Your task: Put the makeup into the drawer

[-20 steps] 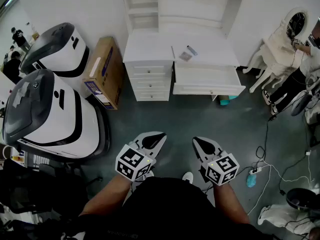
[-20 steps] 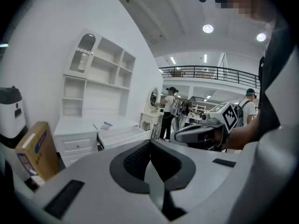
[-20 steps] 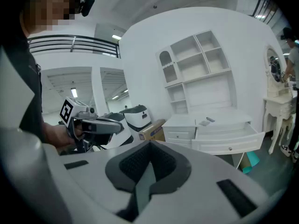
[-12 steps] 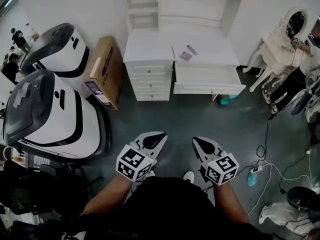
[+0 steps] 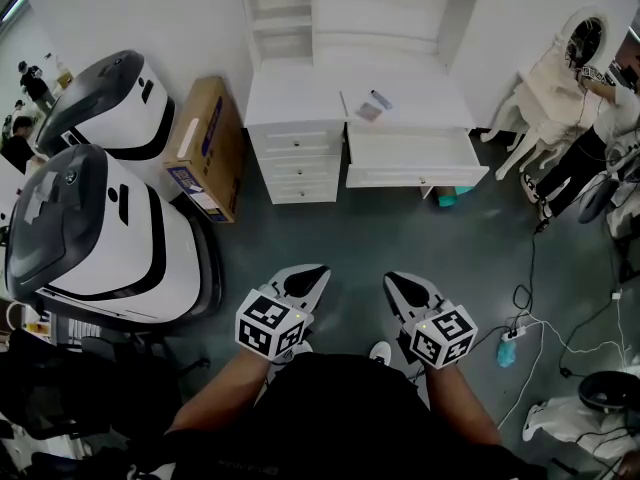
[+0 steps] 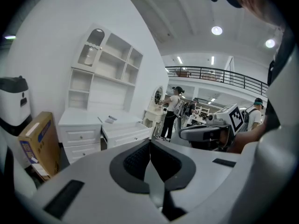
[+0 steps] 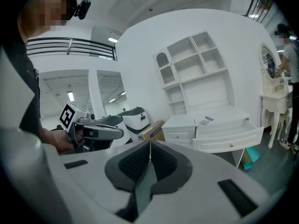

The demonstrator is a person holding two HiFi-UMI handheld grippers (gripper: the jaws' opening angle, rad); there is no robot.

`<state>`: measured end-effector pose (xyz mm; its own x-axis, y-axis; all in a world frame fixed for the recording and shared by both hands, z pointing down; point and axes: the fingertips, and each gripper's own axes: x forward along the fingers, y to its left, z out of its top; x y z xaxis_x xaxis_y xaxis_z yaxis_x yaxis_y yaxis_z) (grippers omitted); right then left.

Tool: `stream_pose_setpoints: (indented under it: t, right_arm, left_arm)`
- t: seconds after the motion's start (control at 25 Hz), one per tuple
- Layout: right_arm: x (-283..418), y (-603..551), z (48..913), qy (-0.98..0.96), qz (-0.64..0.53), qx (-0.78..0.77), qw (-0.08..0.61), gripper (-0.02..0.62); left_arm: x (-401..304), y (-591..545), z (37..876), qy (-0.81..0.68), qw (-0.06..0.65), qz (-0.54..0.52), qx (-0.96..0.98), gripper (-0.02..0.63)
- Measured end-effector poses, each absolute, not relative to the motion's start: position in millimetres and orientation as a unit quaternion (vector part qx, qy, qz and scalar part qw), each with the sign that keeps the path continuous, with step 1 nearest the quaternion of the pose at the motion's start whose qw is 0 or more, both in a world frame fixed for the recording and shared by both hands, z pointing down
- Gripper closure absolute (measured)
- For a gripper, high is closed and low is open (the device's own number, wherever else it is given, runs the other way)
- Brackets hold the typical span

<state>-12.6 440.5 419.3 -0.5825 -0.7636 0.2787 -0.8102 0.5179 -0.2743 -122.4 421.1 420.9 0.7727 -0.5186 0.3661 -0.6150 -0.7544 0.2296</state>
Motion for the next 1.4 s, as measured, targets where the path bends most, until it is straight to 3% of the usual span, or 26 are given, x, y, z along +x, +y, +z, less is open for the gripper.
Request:
stream_pose_setpoints:
  t: [0.36, 0.96, 1.4]
  right_arm:
    - [-50.7, 442.1, 432.2, -0.862, 0.201, 0.458, 0.077, 0.567]
    - [-88.8, 453.6, 446.0, -0.832, 0.226, 0.501, 0.072, 0.568]
    - [-75.4, 417.3, 455.6, -0.828, 0.249, 0.501, 0.047, 0.567]
  left_arm:
    - [-151.3, 423.6, 425.7, -0.29, 0.148, 0.152, 0.933, 0.594]
    - [-205.7, 428.3, 453.3, -0.263, 0.172, 0.164, 0.935, 0.594]
    - [-206.2, 401.8, 462.5, -0.28, 0.179, 0.167, 0.928, 0.594]
